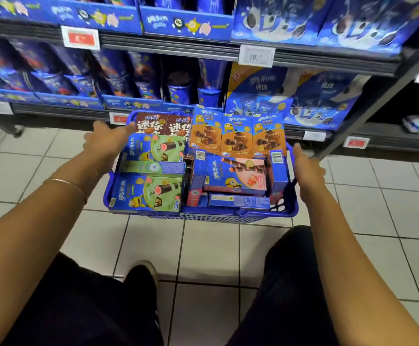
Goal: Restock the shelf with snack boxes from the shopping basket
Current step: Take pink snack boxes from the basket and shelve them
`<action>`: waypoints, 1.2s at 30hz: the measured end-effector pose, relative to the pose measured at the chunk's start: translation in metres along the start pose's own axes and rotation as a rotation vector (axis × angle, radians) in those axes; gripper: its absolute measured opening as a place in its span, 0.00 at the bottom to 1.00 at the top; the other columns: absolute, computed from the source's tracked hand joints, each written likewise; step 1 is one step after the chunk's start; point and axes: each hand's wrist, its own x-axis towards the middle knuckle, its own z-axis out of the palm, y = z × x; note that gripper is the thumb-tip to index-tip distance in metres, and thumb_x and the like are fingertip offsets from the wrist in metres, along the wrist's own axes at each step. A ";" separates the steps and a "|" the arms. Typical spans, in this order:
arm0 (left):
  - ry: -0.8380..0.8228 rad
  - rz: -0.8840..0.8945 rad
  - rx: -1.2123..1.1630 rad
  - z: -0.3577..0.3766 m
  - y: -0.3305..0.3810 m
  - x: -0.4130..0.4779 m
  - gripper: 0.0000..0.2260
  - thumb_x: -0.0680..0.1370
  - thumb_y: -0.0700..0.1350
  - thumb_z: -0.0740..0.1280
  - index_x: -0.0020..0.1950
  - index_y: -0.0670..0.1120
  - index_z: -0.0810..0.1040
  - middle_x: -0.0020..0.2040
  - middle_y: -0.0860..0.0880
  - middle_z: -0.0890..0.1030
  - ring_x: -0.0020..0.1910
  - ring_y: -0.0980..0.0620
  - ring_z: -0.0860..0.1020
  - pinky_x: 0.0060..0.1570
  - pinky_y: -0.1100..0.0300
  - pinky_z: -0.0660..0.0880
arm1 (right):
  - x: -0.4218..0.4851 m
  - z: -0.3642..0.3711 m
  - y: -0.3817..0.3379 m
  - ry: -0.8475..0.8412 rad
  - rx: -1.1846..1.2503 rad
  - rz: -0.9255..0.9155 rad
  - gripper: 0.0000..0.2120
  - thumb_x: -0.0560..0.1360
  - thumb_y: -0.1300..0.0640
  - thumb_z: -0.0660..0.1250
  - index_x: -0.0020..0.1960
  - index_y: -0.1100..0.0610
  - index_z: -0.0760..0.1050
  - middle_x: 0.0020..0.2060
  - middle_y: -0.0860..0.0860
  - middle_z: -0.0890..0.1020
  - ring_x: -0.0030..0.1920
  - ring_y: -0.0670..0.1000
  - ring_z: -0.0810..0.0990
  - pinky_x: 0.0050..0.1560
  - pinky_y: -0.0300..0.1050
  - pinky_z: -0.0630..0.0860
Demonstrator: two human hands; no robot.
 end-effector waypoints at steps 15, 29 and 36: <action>-0.691 -0.093 -0.224 0.072 0.019 -0.150 0.19 0.81 0.60 0.69 0.66 0.50 0.79 0.58 0.49 0.86 0.55 0.50 0.86 0.50 0.52 0.79 | -0.075 -0.051 -0.046 0.076 -0.214 -0.573 0.16 0.70 0.44 0.68 0.53 0.52 0.78 0.44 0.48 0.83 0.44 0.53 0.80 0.43 0.49 0.77; -0.595 -0.141 -0.938 0.075 0.030 -0.145 0.20 0.84 0.55 0.64 0.66 0.41 0.81 0.57 0.41 0.87 0.53 0.42 0.87 0.54 0.46 0.84 | -0.161 0.046 -0.046 -0.659 0.755 -0.174 0.17 0.75 0.72 0.61 0.60 0.59 0.75 0.50 0.55 0.85 0.47 0.55 0.85 0.48 0.60 0.83; -0.355 -0.158 -0.933 0.052 0.026 -0.123 0.10 0.84 0.50 0.68 0.61 0.46 0.75 0.57 0.37 0.84 0.42 0.41 0.86 0.36 0.43 0.85 | -0.101 0.054 -0.025 -0.358 0.104 -0.484 0.14 0.77 0.52 0.73 0.61 0.47 0.77 0.60 0.52 0.81 0.64 0.55 0.79 0.56 0.51 0.78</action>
